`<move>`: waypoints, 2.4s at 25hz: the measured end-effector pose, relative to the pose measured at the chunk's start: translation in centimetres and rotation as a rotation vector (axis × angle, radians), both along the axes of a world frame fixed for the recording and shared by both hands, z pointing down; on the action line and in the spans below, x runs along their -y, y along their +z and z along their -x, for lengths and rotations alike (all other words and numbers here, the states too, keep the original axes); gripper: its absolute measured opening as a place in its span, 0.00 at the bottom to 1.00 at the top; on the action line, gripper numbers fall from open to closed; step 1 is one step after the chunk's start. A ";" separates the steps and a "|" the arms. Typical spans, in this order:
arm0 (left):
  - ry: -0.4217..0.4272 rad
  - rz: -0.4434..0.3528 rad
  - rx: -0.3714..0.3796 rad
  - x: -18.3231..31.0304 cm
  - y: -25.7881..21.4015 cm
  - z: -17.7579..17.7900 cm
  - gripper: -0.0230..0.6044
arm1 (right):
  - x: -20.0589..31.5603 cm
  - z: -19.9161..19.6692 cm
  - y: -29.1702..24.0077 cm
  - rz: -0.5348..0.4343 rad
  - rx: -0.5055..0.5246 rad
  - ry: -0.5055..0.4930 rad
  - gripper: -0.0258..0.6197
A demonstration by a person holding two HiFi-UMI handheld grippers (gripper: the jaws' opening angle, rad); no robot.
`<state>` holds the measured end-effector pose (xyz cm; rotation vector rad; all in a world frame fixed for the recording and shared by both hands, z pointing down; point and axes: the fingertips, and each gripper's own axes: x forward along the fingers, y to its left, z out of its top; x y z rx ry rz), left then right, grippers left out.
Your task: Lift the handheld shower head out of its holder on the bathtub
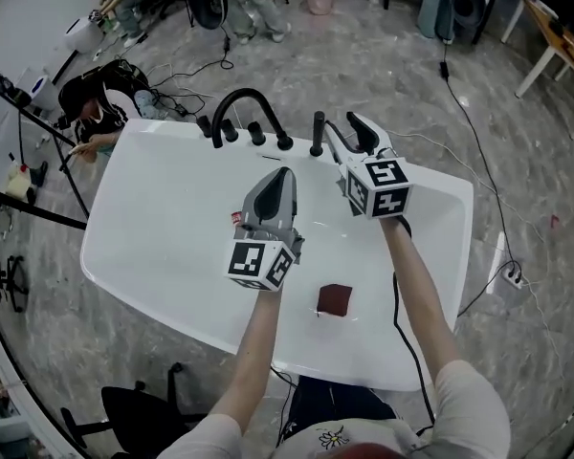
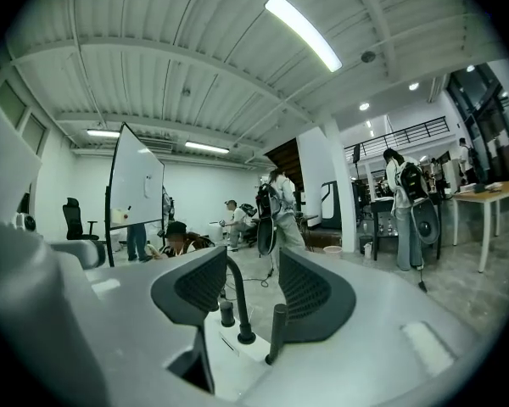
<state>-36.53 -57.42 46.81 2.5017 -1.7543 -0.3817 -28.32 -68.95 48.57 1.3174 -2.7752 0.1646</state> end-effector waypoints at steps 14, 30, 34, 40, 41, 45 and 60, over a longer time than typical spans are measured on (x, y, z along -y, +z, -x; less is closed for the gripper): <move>-0.065 0.071 0.002 2.7 11.9 3.7 0.04 | 8.4 2.0 20.2 0.172 -0.139 0.048 0.51; -0.066 0.133 -0.007 4.5 18.4 3.0 0.04 | 13.8 5.1 32.1 0.308 -0.349 0.036 0.42; -0.092 0.148 0.000 4.6 19.0 4.4 0.04 | 13.8 6.0 33.7 0.350 -0.377 0.026 0.35; -0.100 0.158 0.017 4.1 18.5 5.4 0.04 | 13.6 6.3 33.9 0.349 -0.387 0.037 0.28; -0.100 0.154 0.023 4.0 18.1 5.5 0.04 | 13.6 6.3 33.5 0.328 -0.389 0.045 0.28; -0.126 0.131 0.022 3.5 16.3 6.9 0.04 | 13.7 6.6 29.1 0.249 -0.322 0.079 0.28; -0.092 -0.017 0.016 1.6 -2.5 3.3 0.04 | 9.7 2.5 2.8 0.072 -0.177 0.124 0.28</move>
